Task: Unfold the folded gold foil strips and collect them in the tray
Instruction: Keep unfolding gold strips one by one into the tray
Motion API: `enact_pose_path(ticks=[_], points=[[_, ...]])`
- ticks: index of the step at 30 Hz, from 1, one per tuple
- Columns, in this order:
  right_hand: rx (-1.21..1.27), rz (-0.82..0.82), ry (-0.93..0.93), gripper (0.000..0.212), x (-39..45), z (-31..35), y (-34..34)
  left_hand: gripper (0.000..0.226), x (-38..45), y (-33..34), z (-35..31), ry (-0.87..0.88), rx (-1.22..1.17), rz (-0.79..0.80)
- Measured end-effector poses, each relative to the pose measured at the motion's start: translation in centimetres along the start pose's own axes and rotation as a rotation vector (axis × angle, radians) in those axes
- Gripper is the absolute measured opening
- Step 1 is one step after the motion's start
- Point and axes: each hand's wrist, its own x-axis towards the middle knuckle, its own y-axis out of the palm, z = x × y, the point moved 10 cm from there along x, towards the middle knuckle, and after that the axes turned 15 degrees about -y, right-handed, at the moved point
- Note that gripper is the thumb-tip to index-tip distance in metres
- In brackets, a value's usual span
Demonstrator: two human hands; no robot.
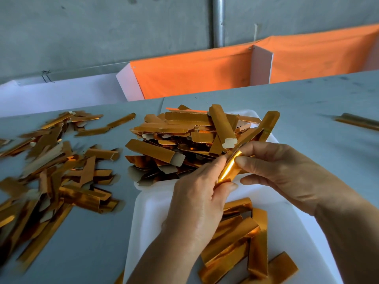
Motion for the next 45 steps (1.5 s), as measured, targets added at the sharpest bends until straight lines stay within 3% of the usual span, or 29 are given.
enact_pose_path(ticks=[7, 14, 19, 24, 30, 39, 43, 45], points=[[0.086, -0.027, -0.069, 0.024, 0.2, 0.8, 0.0, 0.059, -0.2, 0.1, -0.9, 0.018, -0.026, 0.012], [0.025, -0.012, -0.069, 0.027, 0.2, 1.0, 0.2, 0.044, -0.1, 0.3, -0.4, -0.025, 0.009, 0.025], [0.002, -0.052, -0.101, 0.022, 0.4, 1.3, -0.5, 0.053, -0.2, 0.9, -0.1, -0.022, 0.019, 0.097], [0.0, -0.052, -0.149, 0.02, 0.3, 1.8, -0.9, 0.029, -0.2, 1.0, 0.5, -0.031, 0.048, 0.142], [0.064, -0.001, -0.146, 0.012, 0.1, 2.1, -0.4, 0.034, -0.3, 1.2, 0.7, -0.109, -0.19, 0.265], [-0.169, -0.147, -0.089, 0.005, 0.4, 1.1, -0.9, 0.059, 0.2, 1.1, 0.6, -0.062, 0.043, 0.158], [0.054, -0.063, -0.024, 0.027, 0.0, 0.4, -0.3, 0.042, 0.3, 0.6, 1.2, -0.107, 0.006, 0.127], [0.164, -0.085, -0.02, 0.028, -0.3, 0.5, -0.7, 0.042, 0.4, 0.4, 1.5, -0.141, -0.059, 0.142]])
